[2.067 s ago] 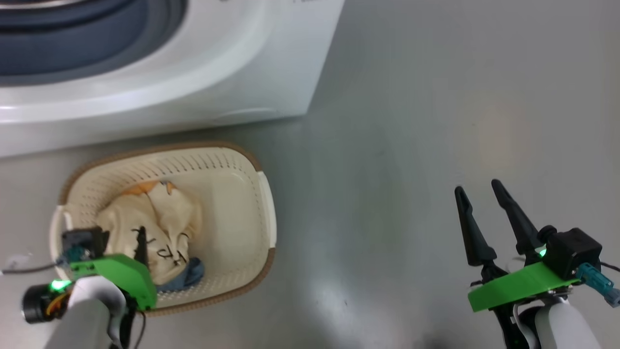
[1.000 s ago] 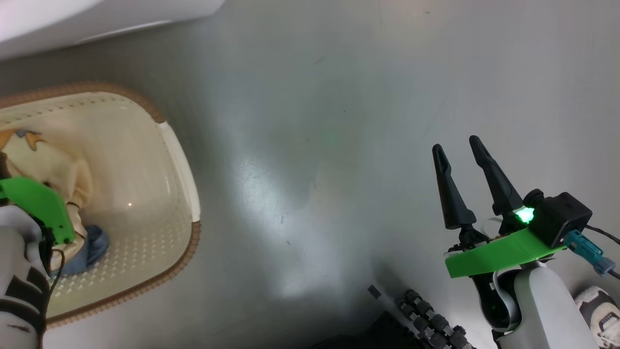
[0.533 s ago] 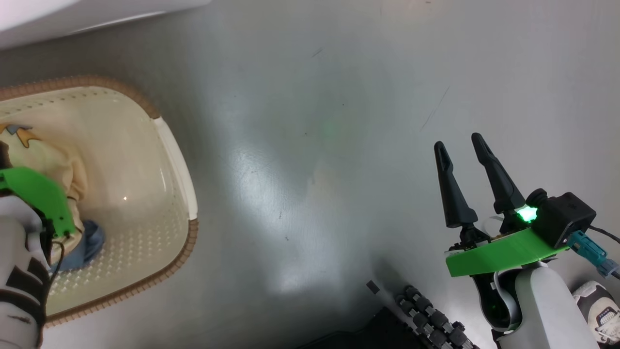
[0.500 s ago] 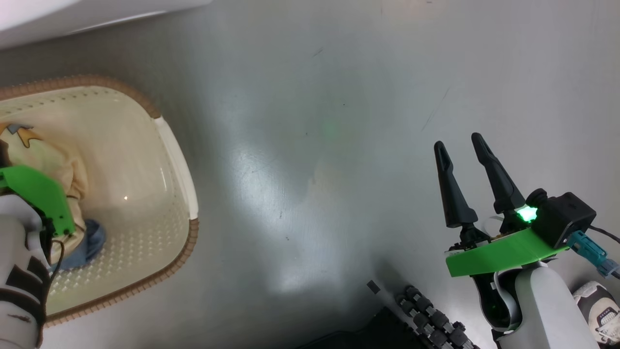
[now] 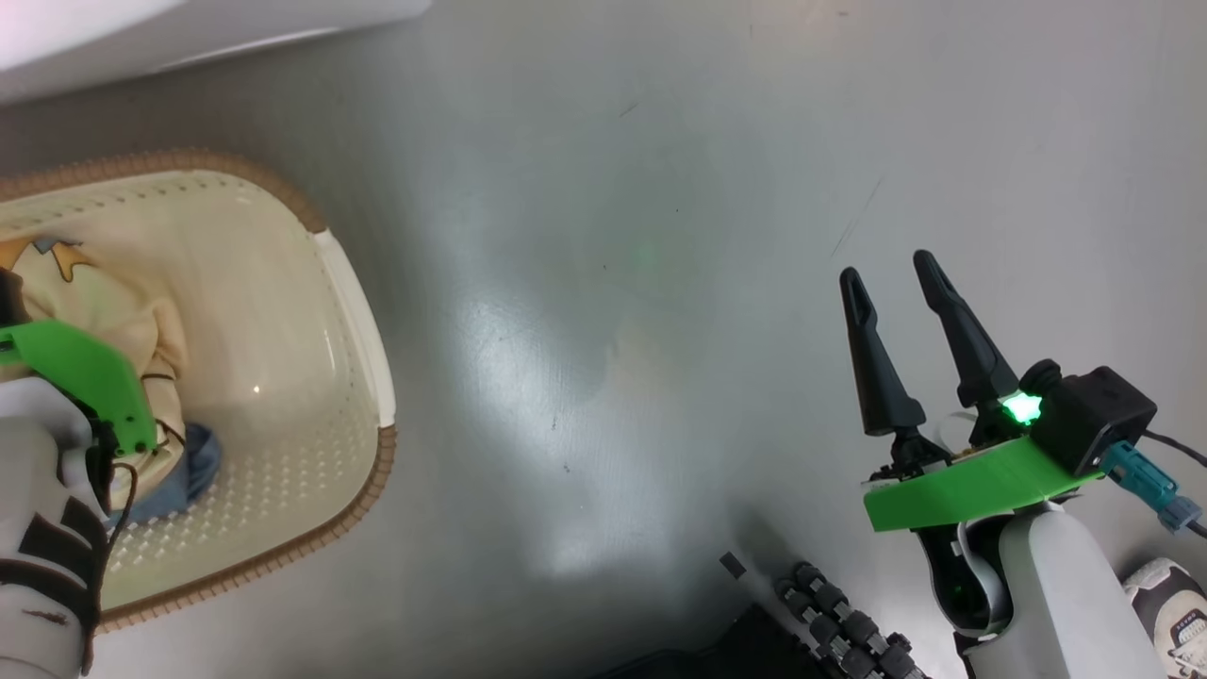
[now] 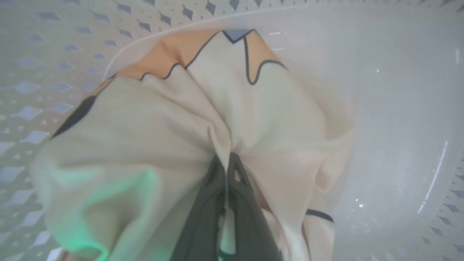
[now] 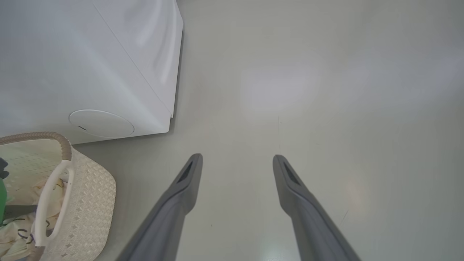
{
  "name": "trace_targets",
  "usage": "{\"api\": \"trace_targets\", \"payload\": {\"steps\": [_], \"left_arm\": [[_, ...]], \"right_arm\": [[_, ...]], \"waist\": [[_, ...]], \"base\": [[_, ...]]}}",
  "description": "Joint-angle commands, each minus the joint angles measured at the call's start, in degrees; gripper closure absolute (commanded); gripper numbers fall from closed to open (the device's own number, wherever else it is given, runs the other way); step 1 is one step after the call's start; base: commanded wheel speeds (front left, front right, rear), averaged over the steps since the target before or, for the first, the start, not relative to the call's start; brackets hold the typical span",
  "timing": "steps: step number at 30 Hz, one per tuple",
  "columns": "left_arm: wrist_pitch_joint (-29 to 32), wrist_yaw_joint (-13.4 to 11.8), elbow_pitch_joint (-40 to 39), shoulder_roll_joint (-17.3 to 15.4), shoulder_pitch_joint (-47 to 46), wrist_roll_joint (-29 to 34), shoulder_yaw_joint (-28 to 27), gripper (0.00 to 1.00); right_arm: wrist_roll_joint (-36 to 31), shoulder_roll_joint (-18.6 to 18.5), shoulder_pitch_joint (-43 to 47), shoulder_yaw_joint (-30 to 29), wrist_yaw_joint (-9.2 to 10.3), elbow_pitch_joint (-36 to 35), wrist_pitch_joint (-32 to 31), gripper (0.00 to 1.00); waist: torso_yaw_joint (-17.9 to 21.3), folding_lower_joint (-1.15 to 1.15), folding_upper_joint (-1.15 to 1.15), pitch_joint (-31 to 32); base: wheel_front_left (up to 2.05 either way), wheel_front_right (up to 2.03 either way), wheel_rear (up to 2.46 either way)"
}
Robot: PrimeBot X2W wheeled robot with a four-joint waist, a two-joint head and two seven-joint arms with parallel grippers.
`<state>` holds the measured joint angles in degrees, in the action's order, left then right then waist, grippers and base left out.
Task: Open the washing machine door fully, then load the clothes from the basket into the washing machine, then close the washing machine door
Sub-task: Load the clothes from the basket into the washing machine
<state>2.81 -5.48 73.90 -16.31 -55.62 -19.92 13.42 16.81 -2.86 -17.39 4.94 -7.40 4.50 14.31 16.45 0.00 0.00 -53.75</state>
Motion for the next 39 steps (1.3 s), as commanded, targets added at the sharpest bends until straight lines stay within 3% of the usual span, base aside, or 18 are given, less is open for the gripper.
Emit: {"api": "trace_targets", "payload": {"steps": [1,28,32,39], "left_arm": [[-1.0,0.1,-0.1,-1.9,2.4,-0.6,-1.1,1.00],[-17.0,5.7,-2.0,3.1,14.0,-4.9,-2.0,1.00],[-17.7,5.6,-5.2,3.1,16.8,-4.7,-2.1,1.00],[-17.8,3.8,-17.4,2.6,24.5,-3.0,-3.7,1.00]], "right_arm": [[-0.1,-0.2,1.2,1.2,-0.09,-0.8,0.7,0.00],[-1.6,-2.3,3.1,1.3,-0.09,2.8,0.7,0.00],[-1.8,-2.6,4.0,1.2,-0.09,3.3,0.7,0.00],[-2.0,-2.5,5.5,1.4,-0.09,3.9,0.4,0.00]], "waist": [[0.2,0.00,0.00,0.6],[-7.5,0.00,0.00,22.5],[-8.7,0.00,0.00,25.4],[-10.0,0.00,0.00,29.8]], "base": [[0.00,0.00,0.00],[0.00,0.00,0.00],[0.00,0.00,0.00],[0.00,0.00,0.00]]}}
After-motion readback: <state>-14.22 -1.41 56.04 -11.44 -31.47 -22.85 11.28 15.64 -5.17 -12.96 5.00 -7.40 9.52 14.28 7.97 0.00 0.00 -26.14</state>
